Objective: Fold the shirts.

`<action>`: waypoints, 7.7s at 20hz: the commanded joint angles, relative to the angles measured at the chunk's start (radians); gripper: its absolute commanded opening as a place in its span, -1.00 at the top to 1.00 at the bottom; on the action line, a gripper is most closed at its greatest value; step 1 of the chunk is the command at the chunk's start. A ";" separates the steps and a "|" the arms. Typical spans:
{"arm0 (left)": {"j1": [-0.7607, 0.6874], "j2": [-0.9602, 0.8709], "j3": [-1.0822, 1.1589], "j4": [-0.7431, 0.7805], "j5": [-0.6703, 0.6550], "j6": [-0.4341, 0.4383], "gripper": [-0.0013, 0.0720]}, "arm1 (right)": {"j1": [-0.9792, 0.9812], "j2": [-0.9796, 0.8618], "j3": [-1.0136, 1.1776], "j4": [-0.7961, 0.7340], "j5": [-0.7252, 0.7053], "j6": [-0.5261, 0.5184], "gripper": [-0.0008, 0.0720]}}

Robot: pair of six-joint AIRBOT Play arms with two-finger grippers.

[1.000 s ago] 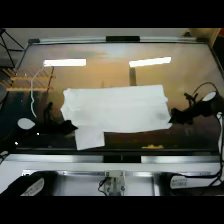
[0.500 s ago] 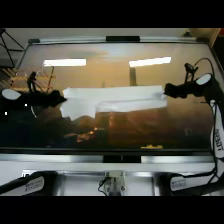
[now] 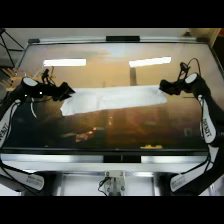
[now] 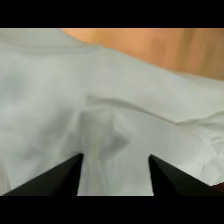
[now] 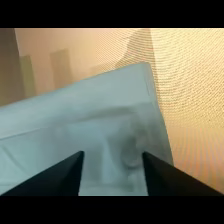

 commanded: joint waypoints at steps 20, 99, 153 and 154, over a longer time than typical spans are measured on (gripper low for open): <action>0.003 0.042 0.250 -0.015 -0.291 0.061 -0.36 | -0.011 -0.068 0.006 0.075 0.217 -0.061 0.73; 0.179 0.462 0.129 0.224 -0.275 0.008 0.87 | 0.193 0.037 -0.147 0.457 0.295 -0.280 0.82; -0.323 0.328 0.129 0.888 -0.502 -0.060 -1.00 | 0.122 0.707 -0.233 -0.481 0.375 0.265 -0.43; -0.322 0.321 0.127 0.859 -0.540 -0.068 -0.98 | 0.180 0.660 -0.233 -0.446 0.431 0.278 -0.60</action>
